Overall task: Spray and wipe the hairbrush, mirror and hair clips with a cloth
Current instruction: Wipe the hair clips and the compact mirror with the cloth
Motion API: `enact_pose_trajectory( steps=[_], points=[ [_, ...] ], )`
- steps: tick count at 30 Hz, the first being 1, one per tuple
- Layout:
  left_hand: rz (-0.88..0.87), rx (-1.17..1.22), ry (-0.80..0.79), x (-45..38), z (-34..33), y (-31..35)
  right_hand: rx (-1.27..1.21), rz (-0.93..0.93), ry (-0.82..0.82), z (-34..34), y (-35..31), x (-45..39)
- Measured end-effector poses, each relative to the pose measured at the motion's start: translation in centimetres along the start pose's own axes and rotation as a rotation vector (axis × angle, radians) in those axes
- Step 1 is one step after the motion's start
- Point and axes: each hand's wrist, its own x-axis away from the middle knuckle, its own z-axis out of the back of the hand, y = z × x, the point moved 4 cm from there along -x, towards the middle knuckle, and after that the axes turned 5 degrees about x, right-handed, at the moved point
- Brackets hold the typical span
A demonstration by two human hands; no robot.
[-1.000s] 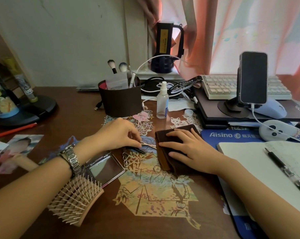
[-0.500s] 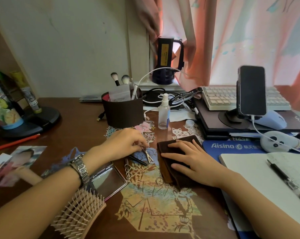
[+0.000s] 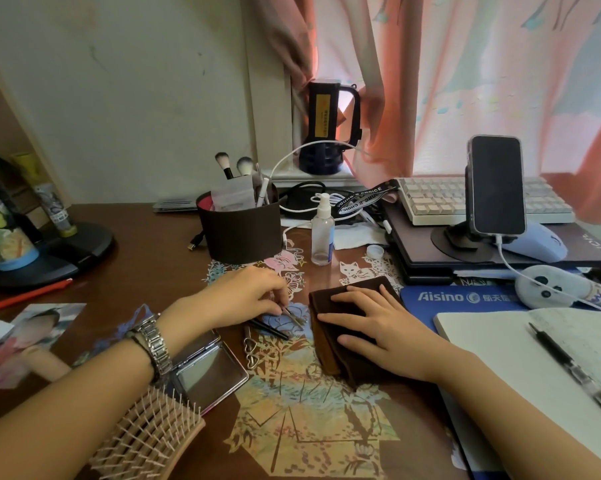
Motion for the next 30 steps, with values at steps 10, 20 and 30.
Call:
enact_pose_trajectory(
  steps=[10, 20, 30],
  points=[
    [-0.047, 0.09, 0.048, 1.4, 0.4, -0.2, -0.025, 0.01, 0.012, -0.1, 0.1, -0.1],
    [-0.024, 0.087, 0.015, 1.4, 0.6, -0.7, -0.117, -0.01, 0.08, 2.4, 0.3, -1.4],
    [-0.019, 0.059, 0.015, 0.9, 0.2, -1.0, -0.107, -0.02, -0.012, 2.6, -0.1, -5.6]
  ],
)
